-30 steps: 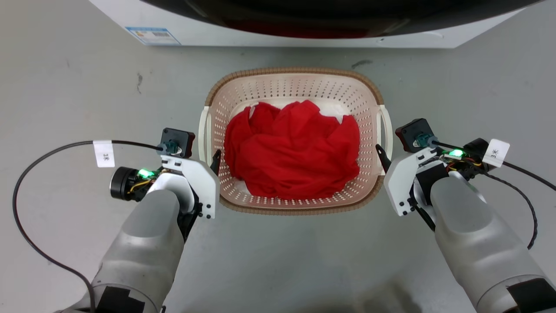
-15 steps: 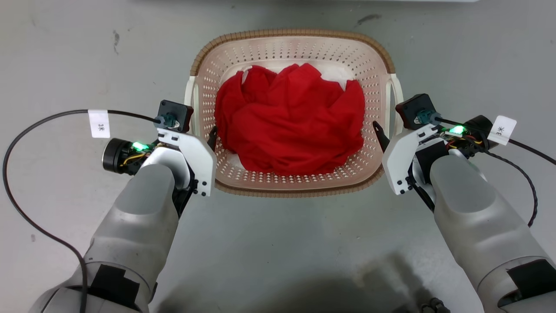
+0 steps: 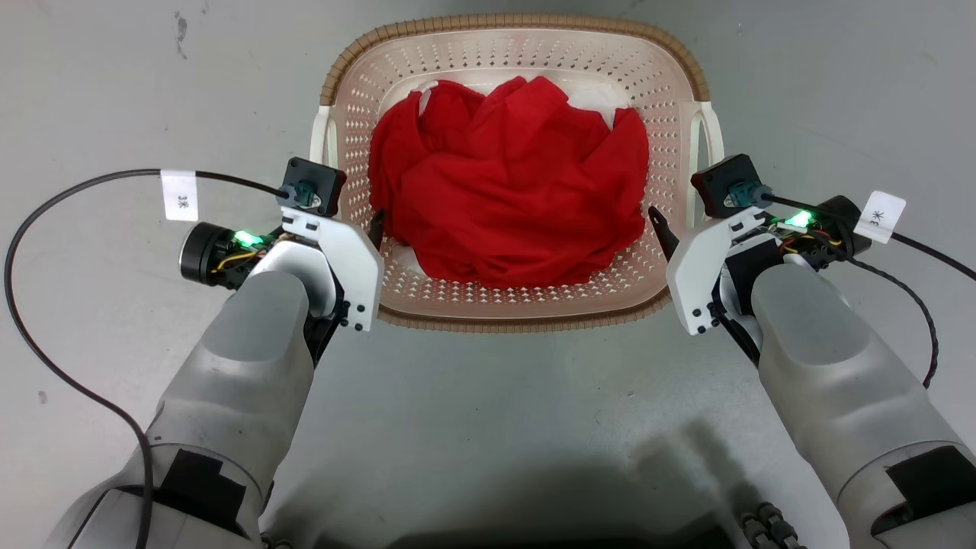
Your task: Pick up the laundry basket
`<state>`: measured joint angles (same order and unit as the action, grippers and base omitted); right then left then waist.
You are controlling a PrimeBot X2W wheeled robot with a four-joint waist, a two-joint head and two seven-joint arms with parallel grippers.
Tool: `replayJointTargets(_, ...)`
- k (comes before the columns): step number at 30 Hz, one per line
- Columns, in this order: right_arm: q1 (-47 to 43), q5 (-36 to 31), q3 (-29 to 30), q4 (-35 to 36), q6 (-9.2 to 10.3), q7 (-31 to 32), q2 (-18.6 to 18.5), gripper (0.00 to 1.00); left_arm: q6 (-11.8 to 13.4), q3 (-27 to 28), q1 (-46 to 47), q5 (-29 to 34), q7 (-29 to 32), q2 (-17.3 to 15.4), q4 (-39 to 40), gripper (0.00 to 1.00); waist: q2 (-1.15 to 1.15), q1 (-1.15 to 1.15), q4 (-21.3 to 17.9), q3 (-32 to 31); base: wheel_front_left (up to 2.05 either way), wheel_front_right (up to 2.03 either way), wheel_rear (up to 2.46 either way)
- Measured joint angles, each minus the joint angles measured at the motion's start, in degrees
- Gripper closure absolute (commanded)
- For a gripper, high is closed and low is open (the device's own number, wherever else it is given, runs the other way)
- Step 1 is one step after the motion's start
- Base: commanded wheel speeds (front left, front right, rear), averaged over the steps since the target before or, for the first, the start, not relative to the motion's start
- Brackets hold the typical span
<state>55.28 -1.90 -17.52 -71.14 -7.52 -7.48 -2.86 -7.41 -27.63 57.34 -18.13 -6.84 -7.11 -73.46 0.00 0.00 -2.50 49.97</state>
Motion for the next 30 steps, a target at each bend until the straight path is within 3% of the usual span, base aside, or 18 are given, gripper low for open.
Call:
replayJointTargets(4,0.23,1.40,-0.78,-0.27,0.00,0.98,0.00,0.00,0.00,-0.91,0.43,-0.97,0.54,0.04,-0.02,0.00,0.00,0.00,0.04,0.63,0.00,0.00,0.00)
replayJointTargets(5,0.23,1.68,-1.07,-0.36,0.00,0.99,0.00,0.70,0.00,-1.36,0.43,-1.32,1.11,0.11,-0.08,0.00,0.00,0.00,0.03,0.72,0.00,0.00,0.00)
replayJointTargets(6,0.24,1.93,-1.25,-0.36,0.00,1.01,0.00,1.00,0.00,-1.65,0.43,-1.40,1.22,0.12,-0.11,0.52,0.00,0.00,0.01,0.81,0.00,0.00,0.00)
replayJointTargets(7,0.24,2.22,-1.54,-0.40,0.00,1.43,0.00,1.00,0.00,-1.92,0.43,-1.65,1.42,0.16,-0.09,0.81,0.00,0.00,0.00,0.89,0.00,0.00,0.00)
replayJointTargets(8,0.24,2.55,-1.77,-0.49,0.01,1.56,0.01,1.00,0.00,-2.25,0.43,-2.12,2.18,0.34,-0.11,1.00,0.00,0.00,-0.02,0.96,0.00,0.00,0.00)
replayJointTargets(19,0.58,3.90,-2.68,-1.11,0.03,1.41,-0.03,1.00,0.11,-5.49,0.19,-6.35,2.89,0.07,-0.19,1.00,0.00,0.00,-0.25,-0.21,0.00,0.00,0.00)
replayJointTargets(30,-2.01,6.11,-5.38,-1.56,0.03,3.47,-0.04,1.00,0.27,-8.39,-2.98,-10.31,3.94,0.32,-0.25,1.00,0.00,0.00,0.38,-5.74,0.00,0.00,0.00)
